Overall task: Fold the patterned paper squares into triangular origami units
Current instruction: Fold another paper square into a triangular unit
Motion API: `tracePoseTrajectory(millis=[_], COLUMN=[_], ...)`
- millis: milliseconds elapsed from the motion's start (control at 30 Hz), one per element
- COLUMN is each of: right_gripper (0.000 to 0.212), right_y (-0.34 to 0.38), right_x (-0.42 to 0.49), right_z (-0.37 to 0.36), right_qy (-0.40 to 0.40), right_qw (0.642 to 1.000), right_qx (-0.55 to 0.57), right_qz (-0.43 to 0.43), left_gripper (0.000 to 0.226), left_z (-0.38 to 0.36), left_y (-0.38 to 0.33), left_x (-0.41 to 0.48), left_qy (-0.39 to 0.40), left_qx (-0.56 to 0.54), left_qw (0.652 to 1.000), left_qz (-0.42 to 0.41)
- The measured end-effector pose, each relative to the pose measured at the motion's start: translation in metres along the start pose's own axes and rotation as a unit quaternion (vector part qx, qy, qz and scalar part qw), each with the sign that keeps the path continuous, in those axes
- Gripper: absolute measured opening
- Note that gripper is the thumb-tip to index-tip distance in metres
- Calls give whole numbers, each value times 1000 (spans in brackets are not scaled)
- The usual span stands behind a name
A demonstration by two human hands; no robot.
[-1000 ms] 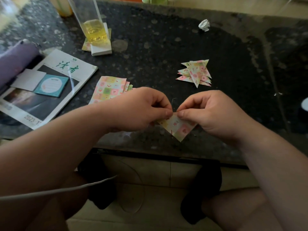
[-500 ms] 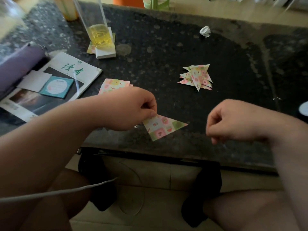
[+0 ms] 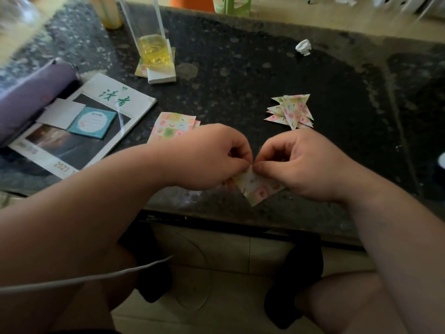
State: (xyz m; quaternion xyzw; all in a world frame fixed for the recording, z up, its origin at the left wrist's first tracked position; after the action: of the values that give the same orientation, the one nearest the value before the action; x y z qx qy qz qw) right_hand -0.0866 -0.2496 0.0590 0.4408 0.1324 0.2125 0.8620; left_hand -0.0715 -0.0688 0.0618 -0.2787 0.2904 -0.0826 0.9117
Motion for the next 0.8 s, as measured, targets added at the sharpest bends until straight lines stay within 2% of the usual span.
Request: tracePoseTrajectory(millis=[167, 267, 333, 433, 500, 567, 667, 733, 800], right_gripper=[18, 17, 16, 14, 14, 13, 15, 14, 12], right_y=[4, 1, -4, -7, -7, -5, -3, -3, -5], right_x=[-3, -7, -10, -11, -9, -7, -4, -5, -6], right_z=[13, 27, 36, 36, 25, 14, 5, 4, 3], right_qy=[1, -34, -84, -158, -182, -197, -180, -125, -82], right_qw=[999, 998, 995, 984, 972, 963, 962, 973, 979], right_qx=[-33, -37, -23, 56, 122, 163, 184, 165, 155], right_qz=[-11, -31, -45, -62, -79, -86, -88, -100, -108], left_gripper=[16, 16, 16, 13, 12, 29, 20, 19, 20], left_z=[14, 25, 30, 26, 13, 0, -9, -9, -9], left_y=[3, 16, 26, 28, 20, 13, 7, 8, 10], left_x=[-5, -4, -1, 0, -1, 1, 4, 7, 8], left_qy=[33, 4, -26, -61, -16, 25, -5, -30, -30], left_qx=[14, 51, 34, -94, -238, -327, -374, -382, -356], left_qw=[999, 998, 997, 989, 966, 940, 925, 921, 931], left_qz=[11, 41, 69, 94, 99, 90, 68, 70, 73])
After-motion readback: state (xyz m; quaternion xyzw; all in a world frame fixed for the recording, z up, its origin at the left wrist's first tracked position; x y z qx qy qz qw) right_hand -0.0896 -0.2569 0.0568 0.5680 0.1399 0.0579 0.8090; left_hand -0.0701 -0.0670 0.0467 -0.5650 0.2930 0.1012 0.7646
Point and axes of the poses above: each hand's wrist, its own x-axis towards the middle knuckle, its own z-axis out of the back of the hand, y = z × x, the point moved 2 cm from there along x, towards the middle knuckle, and after that the axes turned 14 degrees about z, right-handed, at the moved point
